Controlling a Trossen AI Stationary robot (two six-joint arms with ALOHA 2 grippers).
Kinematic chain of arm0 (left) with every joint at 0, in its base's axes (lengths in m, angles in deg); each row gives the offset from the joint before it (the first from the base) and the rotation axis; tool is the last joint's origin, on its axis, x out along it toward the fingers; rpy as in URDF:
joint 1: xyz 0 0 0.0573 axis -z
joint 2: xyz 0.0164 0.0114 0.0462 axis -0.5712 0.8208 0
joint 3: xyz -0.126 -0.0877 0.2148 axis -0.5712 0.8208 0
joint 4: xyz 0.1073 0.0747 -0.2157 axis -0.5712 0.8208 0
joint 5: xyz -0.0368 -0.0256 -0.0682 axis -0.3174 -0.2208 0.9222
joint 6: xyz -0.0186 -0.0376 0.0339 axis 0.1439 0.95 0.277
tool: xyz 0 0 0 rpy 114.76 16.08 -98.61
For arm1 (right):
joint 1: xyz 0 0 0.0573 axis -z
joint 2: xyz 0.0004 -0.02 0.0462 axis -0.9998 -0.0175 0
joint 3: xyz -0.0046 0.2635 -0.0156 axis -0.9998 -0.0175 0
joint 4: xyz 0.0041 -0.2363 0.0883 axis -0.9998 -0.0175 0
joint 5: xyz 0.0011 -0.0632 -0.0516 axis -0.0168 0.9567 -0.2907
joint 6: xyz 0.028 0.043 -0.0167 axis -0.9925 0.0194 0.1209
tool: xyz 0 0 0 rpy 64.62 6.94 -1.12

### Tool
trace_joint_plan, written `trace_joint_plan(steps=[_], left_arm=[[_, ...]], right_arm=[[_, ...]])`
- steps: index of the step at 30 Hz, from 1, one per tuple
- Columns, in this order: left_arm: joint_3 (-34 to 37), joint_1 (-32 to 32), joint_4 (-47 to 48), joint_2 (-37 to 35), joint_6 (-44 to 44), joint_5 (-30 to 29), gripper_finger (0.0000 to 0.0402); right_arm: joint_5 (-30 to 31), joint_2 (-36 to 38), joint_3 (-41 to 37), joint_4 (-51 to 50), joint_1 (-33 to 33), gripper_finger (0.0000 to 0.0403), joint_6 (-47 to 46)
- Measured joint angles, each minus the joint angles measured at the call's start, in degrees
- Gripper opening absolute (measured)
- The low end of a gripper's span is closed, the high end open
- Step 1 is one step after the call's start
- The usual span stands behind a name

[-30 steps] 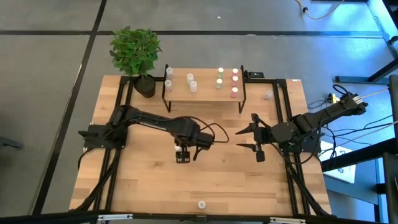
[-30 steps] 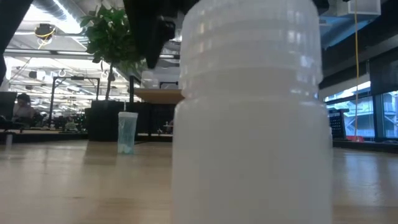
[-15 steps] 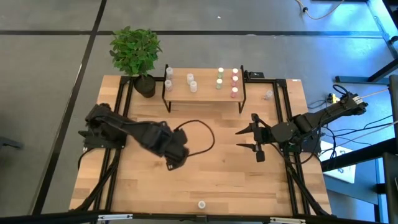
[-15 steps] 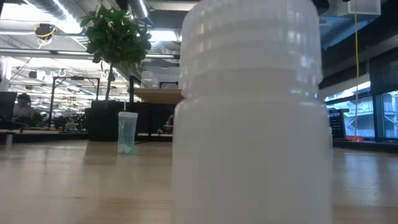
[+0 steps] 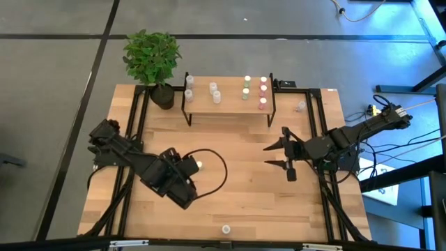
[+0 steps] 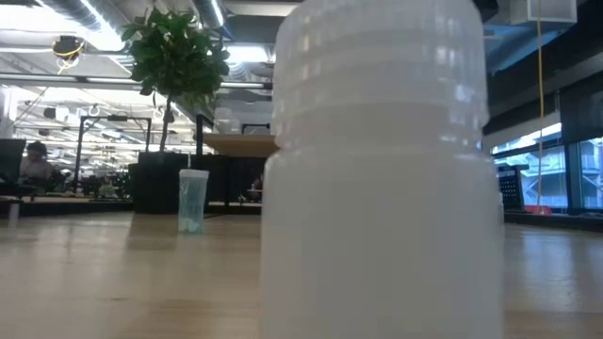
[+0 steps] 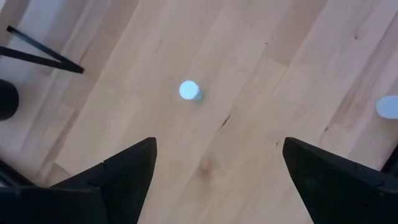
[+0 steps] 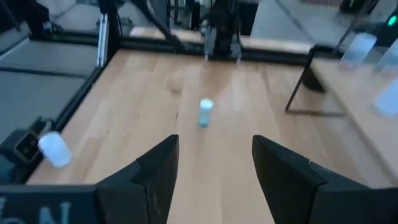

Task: Pick and place medicine bottles onto shelf by color
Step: Put the green pill bottle on the shelf aligned with the other green pill bottles

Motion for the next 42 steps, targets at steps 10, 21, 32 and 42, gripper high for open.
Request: trace_joint_plan(steps=[10,21,32,42], left_arm=[[0.0,3.13,0.0,0.0,7.2,-1.5,0.0344],[0.0,7.87,-0.01,0.0,12.81,-4.92,0.0344],[0.0,12.27,0.0,0.0,14.13,-7.11,0.0344],[0.0,14.1,0.0,0.02,14.13,-7.79,0.0344]], right_arm=[[-0.15,-7.25,3.08,4.03,1.58,0.0207,13.58],[-10.46,-26.32,20.14,-5.29,10.17,0.0207,20.47],[-17.33,-43.16,35.36,-7.88,13.73,0.0207,27.47],[-17.92,-54.67,43.06,-6.25,15.95,0.0207,29.1]])
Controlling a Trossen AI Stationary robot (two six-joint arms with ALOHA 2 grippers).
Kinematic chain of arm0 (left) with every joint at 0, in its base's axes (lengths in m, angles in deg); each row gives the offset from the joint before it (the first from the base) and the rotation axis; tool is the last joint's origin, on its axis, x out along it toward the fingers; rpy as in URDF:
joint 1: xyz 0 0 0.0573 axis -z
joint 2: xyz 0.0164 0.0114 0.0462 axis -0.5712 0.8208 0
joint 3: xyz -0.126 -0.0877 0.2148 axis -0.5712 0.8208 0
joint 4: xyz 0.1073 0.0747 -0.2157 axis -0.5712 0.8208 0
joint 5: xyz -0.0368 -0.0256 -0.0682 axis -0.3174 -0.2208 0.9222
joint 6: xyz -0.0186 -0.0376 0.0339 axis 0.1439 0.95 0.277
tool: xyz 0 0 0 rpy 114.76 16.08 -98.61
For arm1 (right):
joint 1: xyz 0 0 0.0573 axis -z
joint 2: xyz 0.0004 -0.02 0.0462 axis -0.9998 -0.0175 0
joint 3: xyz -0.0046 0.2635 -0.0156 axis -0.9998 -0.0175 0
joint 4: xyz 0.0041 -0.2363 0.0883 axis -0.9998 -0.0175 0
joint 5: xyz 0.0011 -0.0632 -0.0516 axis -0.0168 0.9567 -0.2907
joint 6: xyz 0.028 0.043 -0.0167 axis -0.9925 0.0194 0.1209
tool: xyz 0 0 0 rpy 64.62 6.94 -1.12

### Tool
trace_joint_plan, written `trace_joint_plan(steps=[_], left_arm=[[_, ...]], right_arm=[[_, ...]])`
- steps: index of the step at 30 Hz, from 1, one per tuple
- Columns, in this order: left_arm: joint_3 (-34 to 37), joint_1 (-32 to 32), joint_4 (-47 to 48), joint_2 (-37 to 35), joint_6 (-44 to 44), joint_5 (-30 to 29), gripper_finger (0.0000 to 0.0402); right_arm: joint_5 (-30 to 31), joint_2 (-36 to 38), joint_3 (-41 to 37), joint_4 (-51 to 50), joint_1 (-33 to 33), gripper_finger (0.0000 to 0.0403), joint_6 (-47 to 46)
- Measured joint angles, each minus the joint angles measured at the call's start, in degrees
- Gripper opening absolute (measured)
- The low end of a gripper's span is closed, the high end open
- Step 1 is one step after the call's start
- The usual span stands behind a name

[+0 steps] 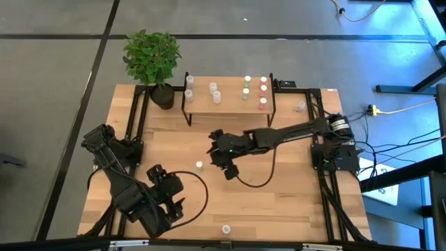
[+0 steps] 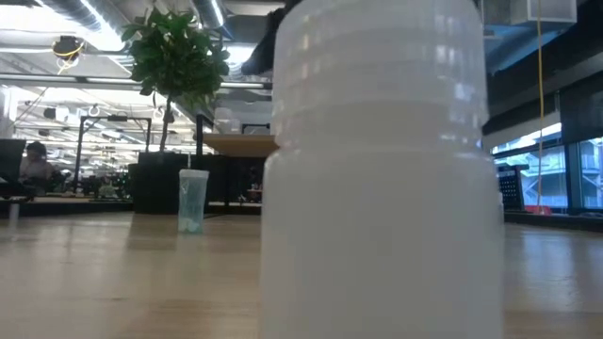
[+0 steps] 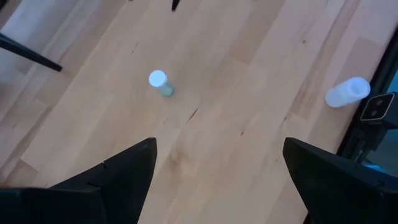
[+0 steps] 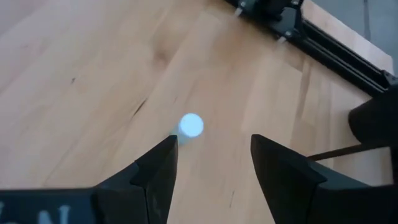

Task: Pick and place medicine bottles onto shelf by color
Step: Put the green pill bottle on the shelf aligned with the other green pill bottles

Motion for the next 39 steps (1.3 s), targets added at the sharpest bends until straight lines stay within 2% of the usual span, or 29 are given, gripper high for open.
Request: trace_joint_plan(steps=[5,9,11,21,30,39], left_arm=[[0.0,0.09,-0.01,0.0,0.02,-0.06,0.0344],[0.0,0.07,0.0,0.0,0.02,-0.07,0.0344],[0.0,0.05,0.0,0.0,0.0,-0.16,0.0344],[0.0,-0.02,0.0,0.0,0.01,-0.24,0.0344],[0.0,-0.02,0.0,0.0,0.01,-0.24,0.0344],[0.0,-0.02,0.0,0.0,-0.28,-0.21,0.0344]], right_arm=[[-1.44,-2.44,0.15,2.3,0.21,0.0207,1.6],[0.01,-3.83,0.17,4.21,0.21,0.0207,0.18],[0.39,-3.93,0.17,4.3,0.21,0.0207,-2.38],[0.49,-3.93,0.18,6.14,0.4,0.0206,-0.85],[0.05,-3.91,0.17,6.83,0.44,0.0182,-4.1],[0.05,-3.91,0.17,8.24,0.49,0.0223,-4.07]])
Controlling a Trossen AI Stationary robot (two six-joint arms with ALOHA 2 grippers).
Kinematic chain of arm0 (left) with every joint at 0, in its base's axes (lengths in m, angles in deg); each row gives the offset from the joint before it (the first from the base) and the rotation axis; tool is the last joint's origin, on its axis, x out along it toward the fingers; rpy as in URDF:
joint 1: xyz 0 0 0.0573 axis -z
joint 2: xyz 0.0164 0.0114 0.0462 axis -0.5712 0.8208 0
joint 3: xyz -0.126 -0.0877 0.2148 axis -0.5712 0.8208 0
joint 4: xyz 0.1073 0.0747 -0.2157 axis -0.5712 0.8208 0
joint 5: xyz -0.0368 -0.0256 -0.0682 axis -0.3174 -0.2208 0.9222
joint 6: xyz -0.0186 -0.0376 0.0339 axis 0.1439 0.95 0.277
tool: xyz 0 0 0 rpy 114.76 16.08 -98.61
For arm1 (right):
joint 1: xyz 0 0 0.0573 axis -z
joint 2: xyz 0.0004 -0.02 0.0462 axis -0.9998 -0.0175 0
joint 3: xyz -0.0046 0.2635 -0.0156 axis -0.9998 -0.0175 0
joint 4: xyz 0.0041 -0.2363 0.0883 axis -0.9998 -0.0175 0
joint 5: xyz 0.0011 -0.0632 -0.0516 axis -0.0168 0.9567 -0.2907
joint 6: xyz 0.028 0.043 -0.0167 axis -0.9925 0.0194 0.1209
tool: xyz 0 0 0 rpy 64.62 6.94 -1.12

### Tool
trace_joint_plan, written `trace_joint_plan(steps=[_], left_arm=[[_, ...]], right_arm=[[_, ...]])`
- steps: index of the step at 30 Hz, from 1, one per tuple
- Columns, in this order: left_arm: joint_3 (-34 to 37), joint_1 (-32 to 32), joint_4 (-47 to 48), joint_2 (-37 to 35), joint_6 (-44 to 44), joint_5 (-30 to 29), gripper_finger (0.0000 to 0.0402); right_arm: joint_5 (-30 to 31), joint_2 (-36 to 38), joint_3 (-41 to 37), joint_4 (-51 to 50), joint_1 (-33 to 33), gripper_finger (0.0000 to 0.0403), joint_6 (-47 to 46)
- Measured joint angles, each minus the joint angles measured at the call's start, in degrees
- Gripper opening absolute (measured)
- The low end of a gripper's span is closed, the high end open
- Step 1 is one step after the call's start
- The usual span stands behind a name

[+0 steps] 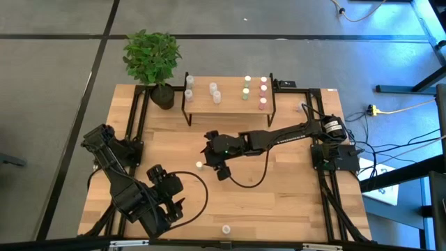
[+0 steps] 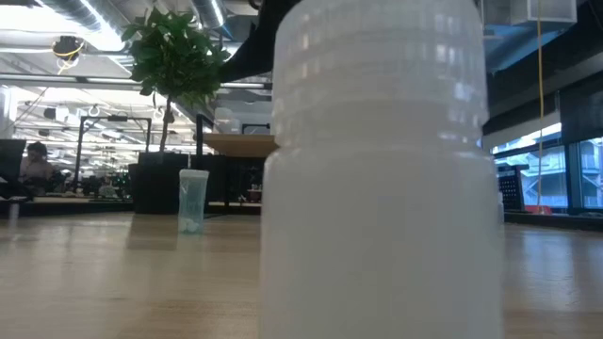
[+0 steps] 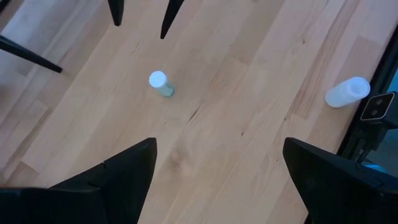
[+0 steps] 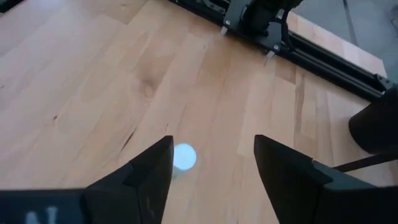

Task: Pick and place medicine bottles onto shelf by color
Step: Put the green pill bottle on the shelf aligned with the other green pill bottles

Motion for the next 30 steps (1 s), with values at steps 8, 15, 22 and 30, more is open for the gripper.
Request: trace_joint_plan(steps=[8,15,22,30], left_arm=[[0.0,0.0,0.0,0.0,-0.05,0.0,0.0344],[0.0,0.0,0.0,0.0,-0.21,0.0,0.0344],[0.0,0.0,0.0,0.0,-0.2,0.0,0.0344],[0.0,0.0,-0.02,0.02,-0.21,-0.03,0.0344]], right_arm=[[-1.28,0.04,0.0,1.5,0.04,0.0238,3.19],[-13.47,-2.21,-0.35,1.92,0.9,0.0235,3.27],[-13.11,-5.83,-0.44,4.08,1.73,0.0232,3.27],[-13.12,-10.52,-0.44,6.49,2.86,0.0232,3.51]])
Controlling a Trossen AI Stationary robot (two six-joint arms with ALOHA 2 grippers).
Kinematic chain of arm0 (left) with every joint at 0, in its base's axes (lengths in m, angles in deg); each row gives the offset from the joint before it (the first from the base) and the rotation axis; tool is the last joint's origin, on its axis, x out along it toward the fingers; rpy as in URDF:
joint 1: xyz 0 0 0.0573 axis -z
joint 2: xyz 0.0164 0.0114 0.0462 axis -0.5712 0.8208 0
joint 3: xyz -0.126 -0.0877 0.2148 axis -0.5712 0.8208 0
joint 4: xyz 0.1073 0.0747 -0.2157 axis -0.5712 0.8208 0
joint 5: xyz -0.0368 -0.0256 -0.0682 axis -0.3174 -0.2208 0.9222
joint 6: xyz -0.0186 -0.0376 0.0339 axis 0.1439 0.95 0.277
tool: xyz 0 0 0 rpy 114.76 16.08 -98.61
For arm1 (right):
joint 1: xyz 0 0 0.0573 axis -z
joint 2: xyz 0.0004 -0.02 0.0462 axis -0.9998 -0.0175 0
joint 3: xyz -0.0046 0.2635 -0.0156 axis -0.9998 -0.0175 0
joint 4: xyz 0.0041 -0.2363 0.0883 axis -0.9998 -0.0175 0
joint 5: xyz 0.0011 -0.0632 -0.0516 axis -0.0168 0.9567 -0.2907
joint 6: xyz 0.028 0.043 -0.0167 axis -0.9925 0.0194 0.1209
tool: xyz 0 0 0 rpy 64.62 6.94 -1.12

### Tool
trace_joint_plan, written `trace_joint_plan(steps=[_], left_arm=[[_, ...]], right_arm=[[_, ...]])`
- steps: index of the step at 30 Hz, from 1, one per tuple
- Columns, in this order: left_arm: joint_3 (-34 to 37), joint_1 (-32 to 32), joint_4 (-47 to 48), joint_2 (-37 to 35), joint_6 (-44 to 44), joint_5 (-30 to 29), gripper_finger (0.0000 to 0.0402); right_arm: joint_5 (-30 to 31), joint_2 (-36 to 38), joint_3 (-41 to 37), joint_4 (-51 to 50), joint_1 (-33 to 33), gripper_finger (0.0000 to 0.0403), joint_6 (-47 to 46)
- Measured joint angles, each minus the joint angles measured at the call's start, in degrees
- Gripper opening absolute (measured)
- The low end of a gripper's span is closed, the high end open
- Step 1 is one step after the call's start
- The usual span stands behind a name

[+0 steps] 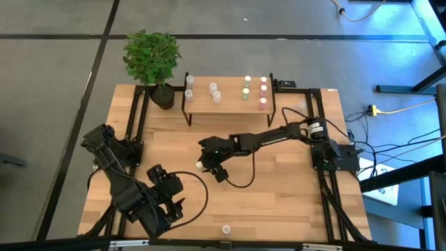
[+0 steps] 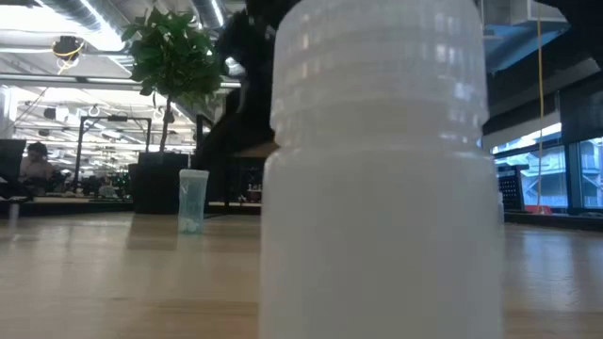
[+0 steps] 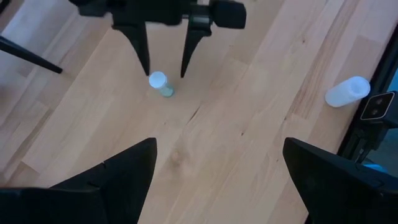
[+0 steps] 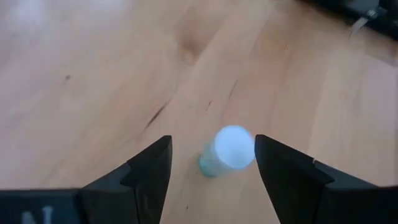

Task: Pick and place medicine bottles onto shelf by color
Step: Put the green pill bottle on the shelf aligned with the other green pill bottles

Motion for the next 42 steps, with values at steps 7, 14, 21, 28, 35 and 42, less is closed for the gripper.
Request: trace_joint_plan(steps=[7,14,21,28,35,42], left_arm=[[0.0,0.0,0.01,0.0,-0.01,-0.04,0.0344],[0.0,0.0,0.02,0.0,0.0,-0.06,0.0344],[0.0,0.0,0.02,0.0,-0.01,-0.08,0.0344],[0.0,0.0,0.02,0.0,0.0,-0.1,0.0344],[0.0,0.0,0.02,0.0,0.0,-0.11,0.0344],[0.0,0.0,0.0,0.0,0.0,-0.13,0.0344]], right_arm=[[0.02,-2.41,0.0,2.48,0.85,0.0232,0.15],[0.02,-2.42,0.0,3.21,1.51,0.0232,0.12],[-1.27,-2.42,0.0,3.17,1.58,0.0232,-0.13],[-1.44,-3.08,0.0,3.32,1.62,0.0232,-1.54],[-1.46,-4.18,0.02,3.74,1.98,0.0232,-1.55],[-1.48,-4.67,0.02,5.22,1.99,0.0232,-1.57]])
